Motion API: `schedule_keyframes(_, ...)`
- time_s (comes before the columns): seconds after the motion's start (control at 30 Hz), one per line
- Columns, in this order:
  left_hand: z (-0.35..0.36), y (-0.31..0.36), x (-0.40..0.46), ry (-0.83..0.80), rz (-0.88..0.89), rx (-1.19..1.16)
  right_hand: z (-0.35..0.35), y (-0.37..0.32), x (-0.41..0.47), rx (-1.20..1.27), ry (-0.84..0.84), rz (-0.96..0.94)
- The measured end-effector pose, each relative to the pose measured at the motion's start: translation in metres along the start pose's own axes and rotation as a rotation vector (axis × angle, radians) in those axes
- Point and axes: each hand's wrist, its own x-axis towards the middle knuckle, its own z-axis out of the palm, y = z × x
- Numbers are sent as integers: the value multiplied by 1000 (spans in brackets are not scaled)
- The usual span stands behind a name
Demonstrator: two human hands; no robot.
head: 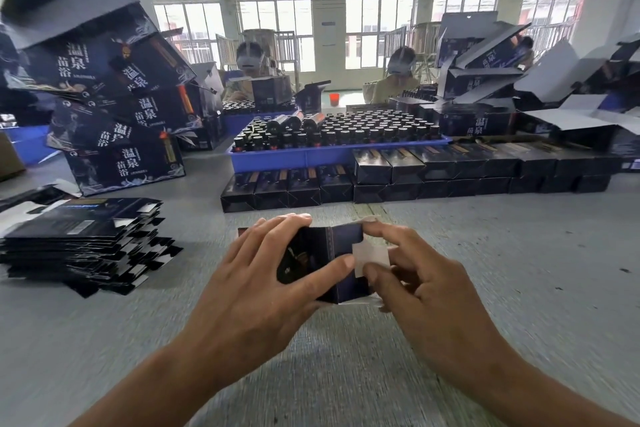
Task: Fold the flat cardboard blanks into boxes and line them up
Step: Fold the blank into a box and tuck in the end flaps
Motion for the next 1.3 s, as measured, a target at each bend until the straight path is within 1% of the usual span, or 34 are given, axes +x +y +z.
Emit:
schedule_keyframes(0.23, 2, 1, 0, 41, 11, -38, 2, -1, -1, -3, -1, -9)
schedule_keyframes(0.33, 4, 1, -2, 57, 9, -76, 2, 1, -1, 24, 24, 18)
schedule_keyframes(0.47, 4, 1, -3, 43, 0, -114, 1, 1, -3, -14, 46, 17)
schedule_keyframes(0.57, 3, 1, -2, 31, -4, -112, 1, 0, -3, -86, 30, -9)
schedule_keyframes(0.7, 1, 2, -1, 28, -9, -96, 1, -1, -4, -109, 23, -54)
schedule_keyframes(0.97, -1, 6, 1, 45, -7, -62, 1, -2, -5, -150, 24, -60)
schedule_keyframes(1.13, 1, 3, -1, 24, -13, -73, 2, -2, -4, -146, -34, -45)
schedule_keyframes(1.2, 1, 2, -2, 32, -24, -89, 1, -3, -5, -139, -95, -23)
schedule_keyframes(1.3, 2, -2, -3, 34, -32, -96, 1, -2, -6, -199, -198, -4)
